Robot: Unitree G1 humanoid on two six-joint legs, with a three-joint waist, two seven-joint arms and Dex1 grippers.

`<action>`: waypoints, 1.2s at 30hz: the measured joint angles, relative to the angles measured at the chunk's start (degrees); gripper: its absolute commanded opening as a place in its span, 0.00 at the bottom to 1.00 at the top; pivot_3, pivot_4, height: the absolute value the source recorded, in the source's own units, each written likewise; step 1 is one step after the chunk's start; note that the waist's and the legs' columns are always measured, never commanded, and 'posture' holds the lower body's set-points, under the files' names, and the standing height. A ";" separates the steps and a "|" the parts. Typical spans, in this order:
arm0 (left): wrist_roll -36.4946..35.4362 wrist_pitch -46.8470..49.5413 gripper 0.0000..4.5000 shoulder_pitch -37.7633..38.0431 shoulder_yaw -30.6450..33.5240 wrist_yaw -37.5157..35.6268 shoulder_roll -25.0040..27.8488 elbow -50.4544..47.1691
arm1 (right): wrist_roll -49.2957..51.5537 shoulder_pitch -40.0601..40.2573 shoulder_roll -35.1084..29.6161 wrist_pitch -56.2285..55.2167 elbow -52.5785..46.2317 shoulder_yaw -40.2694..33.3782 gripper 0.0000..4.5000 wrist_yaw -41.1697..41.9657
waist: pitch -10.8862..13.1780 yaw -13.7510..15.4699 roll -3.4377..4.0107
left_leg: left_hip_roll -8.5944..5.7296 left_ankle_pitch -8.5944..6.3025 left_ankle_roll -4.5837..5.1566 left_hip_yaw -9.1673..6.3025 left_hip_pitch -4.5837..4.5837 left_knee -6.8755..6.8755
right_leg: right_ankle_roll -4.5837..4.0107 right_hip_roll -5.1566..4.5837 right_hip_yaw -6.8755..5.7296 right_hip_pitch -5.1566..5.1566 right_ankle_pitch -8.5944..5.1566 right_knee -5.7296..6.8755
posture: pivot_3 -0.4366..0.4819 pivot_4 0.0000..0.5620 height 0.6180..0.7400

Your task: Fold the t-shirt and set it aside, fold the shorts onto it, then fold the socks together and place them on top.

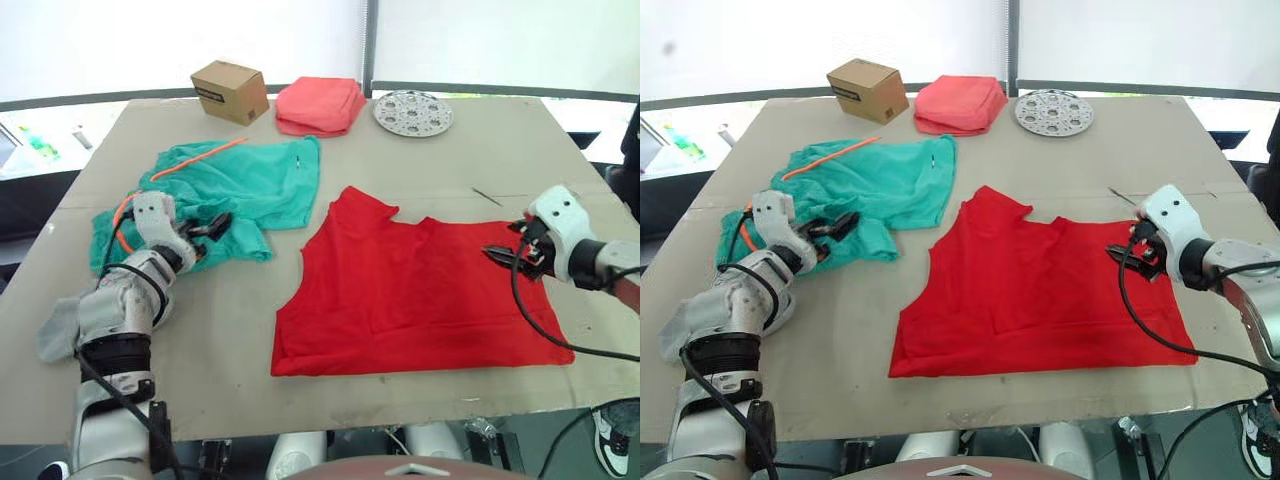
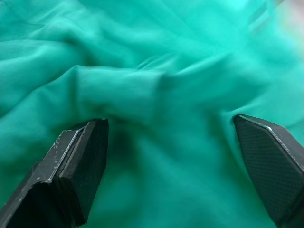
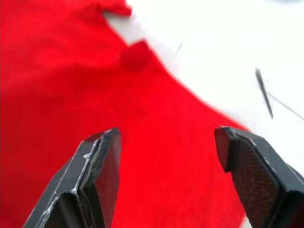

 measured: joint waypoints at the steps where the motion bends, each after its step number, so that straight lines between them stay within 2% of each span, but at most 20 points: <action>1: -2.78 2.54 1.00 -0.42 -1.06 -1.65 -0.51 -3.98 | -0.12 -1.51 0.26 0.20 0.95 0.61 0.74 -0.39 | 0.00 0.30 0.01 | -0.05 0.00 0.00 0.00 0.00 0.01 | 0.00 -0.04 0.00 0.01 0.00 0.00 | 0.48 0.27 1.00; 4: -7.70 9.96 1.00 -4.15 -4.86 -3.37 -2.38 -11.61 | -0.70 -6.14 0.74 1.55 4.25 2.61 0.74 -1.65 | 0.00 0.52 0.02 | -0.18 0.00 0.02 -0.02 0.06 0.01 | 0.00 0.01 -0.02 0.08 0.00 -0.01 | 0.48 0.27 1.00; 8: -3.81 12.36 1.00 -11.39 -11.79 -2.37 -6.39 -5.77 | -2.40 -10.90 2.72 5.78 11.05 3.34 0.74 -5.28 | -0.01 0.32 0.03 | -0.23 0.01 0.03 0.06 0.12 0.03 | 0.00 0.38 -0.04 0.09 0.00 0.00 | 0.48 0.27 1.00; 11: 2.57 9.98 1.00 -18.06 -17.43 -3.58 -9.24 6.37 | -2.84 -12.92 3.62 6.97 12.32 3.82 0.74 -6.81 | -0.01 0.14 0.03 | -0.42 0.01 0.04 0.03 0.10 0.02 | 0.02 0.48 -0.03 0.08 0.01 0.01 | 0.48 0.27 1.00; 16: 11.46 2.18 1.00 -30.23 -18.20 -3.24 -13.75 33.86 | -1.97 -11.45 5.50 11.66 6.53 2.69 0.74 -9.17 | -0.01 -0.11 0.02 | -0.40 0.01 0.04 -0.08 0.04 -0.06 | 0.07 0.53 -0.13 -0.01 0.00 0.02 | 0.48 0.27 1.00; 18: 13.87 -0.54 1.00 -33.45 -18.33 -4.33 -14.48 39.47 | -1.60 -10.72 5.87 13.19 3.92 2.31 0.74 -9.97 | -0.01 -0.09 0.03 | -0.40 0.01 0.05 -0.09 0.03 -0.07 | 0.07 0.52 -0.15 -0.01 -0.01 0.02 | 0.48 0.27 1.00; 21: 17.97 -4.75 0.81 -36.41 -19.13 -7.19 -15.64 45.94 | -1.18 -8.81 6.64 15.12 -0.04 0.80 0.74 -11.16 | -0.01 0.01 0.03 | -0.44 0.01 0.05 -0.09 0.03 -0.05 | 0.10 0.49 -0.13 0.01 0.01 0.05 | 0.48 0.27 1.00; 22: 19.16 -6.12 0.69 -36.62 -19.35 -8.22 -15.99 47.27 | -1.08 -8.30 6.79 15.74 -1.03 0.38 0.74 -11.46 | -0.01 0.05 0.03 | -0.45 0.01 0.05 -0.09 0.04 -0.05 | 0.17 0.48 -0.11 0.02 0.05 0.05 | 0.48 0.27 1.00; 25: 21.69 -8.23 0.46 -36.71 -20.01 -10.80 -16.71 49.06 | -0.94 -6.82 6.95 17.05 -3.06 -0.67 0.74 -12.30 | -0.01 0.30 0.03 | -0.49 0.01 0.05 -0.12 0.03 -0.01 | 0.23 0.45 -0.12 0.05 0.09 0.05 | 0.48 0.27 1.00; 29: 23.68 -7.95 0.06 -36.11 -20.01 -13.53 -16.58 49.04 | -0.89 -5.67 6.95 18.13 -5.02 -2.11 0.74 -12.92 | -0.01 0.13 0.03 | -0.51 0.01 0.05 -0.12 0.03 0.01 | 0.25 0.44 -0.07 0.05 0.10 0.05 | 0.48 0.27 1.00; 30: 23.15 -6.86 0.01 -34.74 -19.32 -14.77 -16.13 46.77 | -0.86 -5.42 7.07 18.27 -5.49 -2.36 0.74 -13.16 | -0.01 0.06 0.03 | -0.50 0.01 0.05 -0.13 0.03 -0.02 | 0.25 0.44 -0.07 0.03 0.10 0.06 | 0.48 0.27 1.00; 33: 20.85 -4.21 0.01 -27.89 -18.25 -20.13 -12.65 35.25 | -0.82 -4.49 7.50 18.30 -6.35 -2.93 0.74 -13.59 | -0.01 -0.89 0.04 | -0.19 0.01 0.04 -0.12 0.02 -0.09 | 0.25 0.47 -0.04 -0.02 0.10 0.07 | 0.48 0.27 1.00; 36: 19.51 -7.05 0.01 -15.99 -19.16 -27.90 -6.78 16.28 | -0.36 -4.08 8.05 18.29 -6.89 -3.11 0.74 -13.63 | -0.02 -1.76 0.08 | -0.06 0.01 0.01 -0.02 0.14 -0.17 | 0.22 0.49 0.17 -0.05 0.10 0.04 | 0.48 0.27 1.00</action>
